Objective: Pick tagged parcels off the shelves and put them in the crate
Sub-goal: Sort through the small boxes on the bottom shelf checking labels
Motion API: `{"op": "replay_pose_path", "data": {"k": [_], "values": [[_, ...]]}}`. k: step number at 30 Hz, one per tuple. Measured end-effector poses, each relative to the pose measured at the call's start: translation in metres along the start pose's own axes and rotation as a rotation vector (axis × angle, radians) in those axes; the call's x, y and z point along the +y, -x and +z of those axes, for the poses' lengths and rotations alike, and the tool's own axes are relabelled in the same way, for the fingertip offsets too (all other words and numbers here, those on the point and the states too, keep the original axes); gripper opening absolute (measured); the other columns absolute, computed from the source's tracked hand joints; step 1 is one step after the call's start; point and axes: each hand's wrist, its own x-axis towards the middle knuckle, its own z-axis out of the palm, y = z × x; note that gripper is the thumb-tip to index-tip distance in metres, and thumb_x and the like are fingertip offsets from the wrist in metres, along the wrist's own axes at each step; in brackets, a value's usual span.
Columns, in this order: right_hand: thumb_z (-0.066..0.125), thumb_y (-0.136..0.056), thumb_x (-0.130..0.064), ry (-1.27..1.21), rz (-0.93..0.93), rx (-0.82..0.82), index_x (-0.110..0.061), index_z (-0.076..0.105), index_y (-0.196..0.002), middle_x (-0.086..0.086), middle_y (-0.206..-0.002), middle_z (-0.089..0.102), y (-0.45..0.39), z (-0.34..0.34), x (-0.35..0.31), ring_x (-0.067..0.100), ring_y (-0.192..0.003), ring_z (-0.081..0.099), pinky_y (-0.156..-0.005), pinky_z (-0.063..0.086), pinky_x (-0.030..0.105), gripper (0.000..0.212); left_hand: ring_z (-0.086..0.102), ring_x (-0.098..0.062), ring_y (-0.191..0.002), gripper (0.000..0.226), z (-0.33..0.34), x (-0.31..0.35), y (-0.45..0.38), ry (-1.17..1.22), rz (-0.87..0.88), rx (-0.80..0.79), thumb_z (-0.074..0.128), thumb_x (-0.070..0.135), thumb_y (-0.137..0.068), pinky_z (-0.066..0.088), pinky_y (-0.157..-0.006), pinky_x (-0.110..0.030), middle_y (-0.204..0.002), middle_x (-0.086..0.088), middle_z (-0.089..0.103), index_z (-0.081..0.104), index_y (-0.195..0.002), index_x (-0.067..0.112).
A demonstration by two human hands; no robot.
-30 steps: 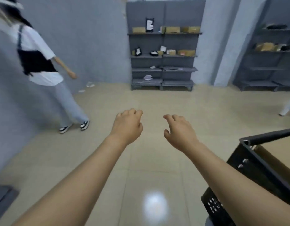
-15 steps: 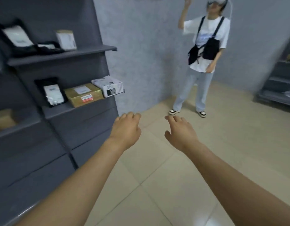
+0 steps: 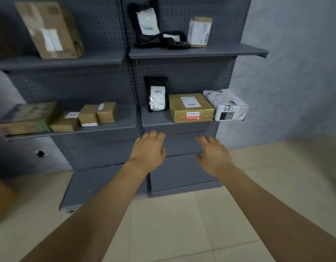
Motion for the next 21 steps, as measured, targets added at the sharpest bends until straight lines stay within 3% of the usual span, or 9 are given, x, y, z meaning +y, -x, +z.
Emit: {"op": "replay_pose_path", "data": {"k": [9, 21], "values": [[0.054, -0.094, -0.023, -0.061, -0.204, -0.125, -0.020, 0.030, -0.151, 0.007, -0.149, 0.041, -0.178, 0.037, -0.074, 0.029, -0.138, 0.034, -0.105, 0.037, 0.041, 0.062, 0.036, -0.028, -0.138, 0.055, 0.013, -0.127, -0.095, 0.044, -0.288, -0.048, 0.048, 0.026, -0.098, 0.030, -0.112, -0.042, -0.150, -0.007, 0.040, 0.032, -0.151, 0.020], [0.053, -0.095, -0.027, -0.071, -0.143, -0.221, -0.021, 0.028, -0.152, 0.008, -0.151, 0.040, -0.378, 0.101, -0.158, 0.029, -0.137, 0.037, -0.107, 0.038, 0.039, 0.062, 0.037, -0.028, -0.134, 0.055, 0.046, -0.299, -0.261, 0.038, -0.331, -0.086, 0.053, 0.027, -0.095, 0.034, -0.111, -0.043, -0.146, -0.008, 0.041, 0.038, -0.147, 0.019]]}}
